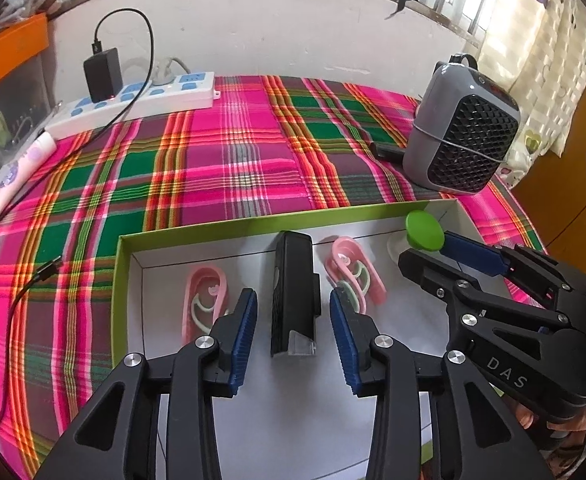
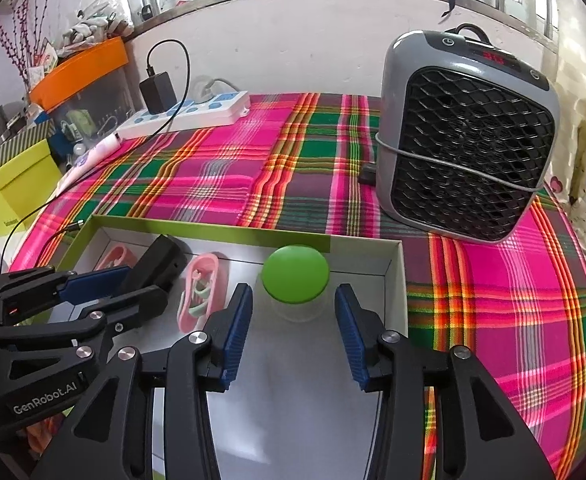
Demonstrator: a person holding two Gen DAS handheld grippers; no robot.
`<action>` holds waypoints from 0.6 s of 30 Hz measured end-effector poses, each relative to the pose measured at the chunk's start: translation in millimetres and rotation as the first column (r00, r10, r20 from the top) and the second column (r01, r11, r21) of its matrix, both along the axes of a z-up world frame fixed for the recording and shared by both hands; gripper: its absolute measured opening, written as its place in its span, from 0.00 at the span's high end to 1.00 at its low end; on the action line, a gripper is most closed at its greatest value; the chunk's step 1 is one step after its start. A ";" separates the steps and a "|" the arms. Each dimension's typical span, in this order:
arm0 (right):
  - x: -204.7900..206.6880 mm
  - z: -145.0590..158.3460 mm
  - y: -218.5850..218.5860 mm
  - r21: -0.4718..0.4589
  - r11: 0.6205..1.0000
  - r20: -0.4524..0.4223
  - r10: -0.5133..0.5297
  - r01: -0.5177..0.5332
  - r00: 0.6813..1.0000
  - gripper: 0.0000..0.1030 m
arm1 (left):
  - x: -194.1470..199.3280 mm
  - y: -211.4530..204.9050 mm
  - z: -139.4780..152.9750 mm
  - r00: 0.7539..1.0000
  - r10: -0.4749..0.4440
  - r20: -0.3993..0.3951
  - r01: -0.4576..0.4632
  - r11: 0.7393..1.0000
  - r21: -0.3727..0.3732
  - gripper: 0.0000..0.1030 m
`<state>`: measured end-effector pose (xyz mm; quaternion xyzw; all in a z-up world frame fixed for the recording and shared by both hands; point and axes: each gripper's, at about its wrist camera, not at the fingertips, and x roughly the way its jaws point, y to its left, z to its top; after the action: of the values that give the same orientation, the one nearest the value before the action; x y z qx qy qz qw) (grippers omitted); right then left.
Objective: Organize objects
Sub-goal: 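Lower the remote and lamp into the box lid and open both tools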
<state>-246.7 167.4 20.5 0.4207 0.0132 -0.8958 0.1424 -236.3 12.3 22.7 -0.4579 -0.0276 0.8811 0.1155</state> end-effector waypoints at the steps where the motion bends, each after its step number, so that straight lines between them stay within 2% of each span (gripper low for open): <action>1: 1.1 0.6 0.1 -0.002 1.000 0.000 -0.002 0.002 1.000 0.57 | 1.5 -0.2 0.8 1.000 0.001 -0.001 -0.001 1.000 -0.001 0.65; 18: 38.1 19.6 2.2 -0.026 0.999 -0.046 -0.020 0.019 0.999 0.57 | 44.4 -2.0 19.8 0.999 0.005 -0.053 -0.005 1.000 0.000 0.65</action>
<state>-208.6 169.6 40.1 0.3981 0.0008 -0.9068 0.1388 -191.9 10.3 42.5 -0.4343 -0.0257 0.8932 0.1137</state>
